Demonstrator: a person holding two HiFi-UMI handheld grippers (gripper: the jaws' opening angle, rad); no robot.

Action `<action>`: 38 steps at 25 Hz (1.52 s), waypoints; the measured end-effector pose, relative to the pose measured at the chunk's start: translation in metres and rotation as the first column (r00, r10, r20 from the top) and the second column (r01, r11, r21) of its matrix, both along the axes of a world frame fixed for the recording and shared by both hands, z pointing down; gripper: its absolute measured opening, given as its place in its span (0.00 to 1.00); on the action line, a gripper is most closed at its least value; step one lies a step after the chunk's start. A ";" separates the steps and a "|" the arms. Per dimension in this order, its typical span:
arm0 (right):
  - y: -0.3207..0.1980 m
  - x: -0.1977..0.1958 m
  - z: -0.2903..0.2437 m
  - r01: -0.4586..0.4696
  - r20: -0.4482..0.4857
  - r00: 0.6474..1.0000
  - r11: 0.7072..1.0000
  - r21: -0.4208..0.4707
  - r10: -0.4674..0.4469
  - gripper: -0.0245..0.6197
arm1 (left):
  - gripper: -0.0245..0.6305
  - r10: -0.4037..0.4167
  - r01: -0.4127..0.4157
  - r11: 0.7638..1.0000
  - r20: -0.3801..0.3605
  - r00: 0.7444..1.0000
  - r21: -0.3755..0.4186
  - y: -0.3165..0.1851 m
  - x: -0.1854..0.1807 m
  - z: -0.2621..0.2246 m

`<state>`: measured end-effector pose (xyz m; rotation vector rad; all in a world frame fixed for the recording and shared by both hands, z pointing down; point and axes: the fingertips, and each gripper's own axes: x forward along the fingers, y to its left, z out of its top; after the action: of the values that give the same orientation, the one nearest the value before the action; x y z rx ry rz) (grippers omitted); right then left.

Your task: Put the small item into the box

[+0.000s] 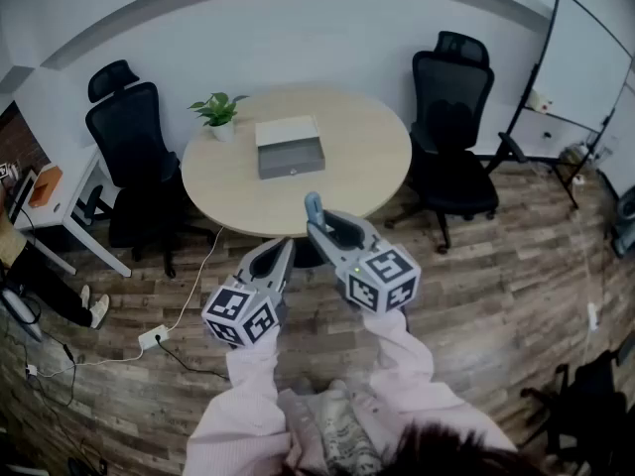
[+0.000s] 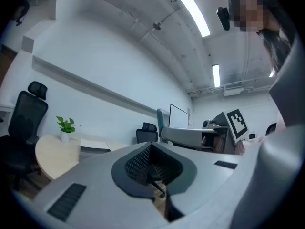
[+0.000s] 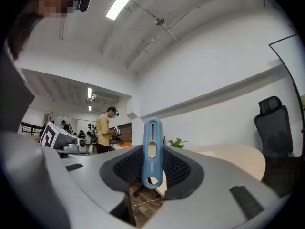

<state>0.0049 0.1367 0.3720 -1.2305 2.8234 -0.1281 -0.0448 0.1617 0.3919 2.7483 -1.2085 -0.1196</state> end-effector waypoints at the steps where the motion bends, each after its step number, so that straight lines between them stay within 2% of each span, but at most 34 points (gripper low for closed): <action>1: 0.000 -0.001 0.001 0.003 -0.001 1.000 1.000 -0.002 -0.003 0.23 | 0.05 0.000 0.000 1.000 0.000 1.000 -0.002 0.000 0.000 0.001; 11: -0.005 0.000 0.012 -0.013 -0.015 1.000 0.999 -0.032 0.012 0.24 | 0.05 -0.007 0.007 1.000 -0.007 1.000 -0.021 -0.004 -0.005 0.005; 25: -0.010 0.020 0.028 -0.030 0.010 0.999 0.997 -0.078 0.031 0.24 | 0.05 -0.009 0.010 0.998 0.007 1.000 -0.055 -0.002 0.004 0.017; 38: -0.051 0.018 0.037 -0.041 -0.005 0.999 0.994 -0.104 0.041 0.24 | 0.05 0.022 -0.023 0.997 -0.009 1.000 -0.078 -0.046 0.003 0.021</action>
<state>0.0226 0.0861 0.4089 -1.3090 2.8247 -0.2756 -0.0418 0.1152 0.4129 2.6905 -1.1544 -0.0790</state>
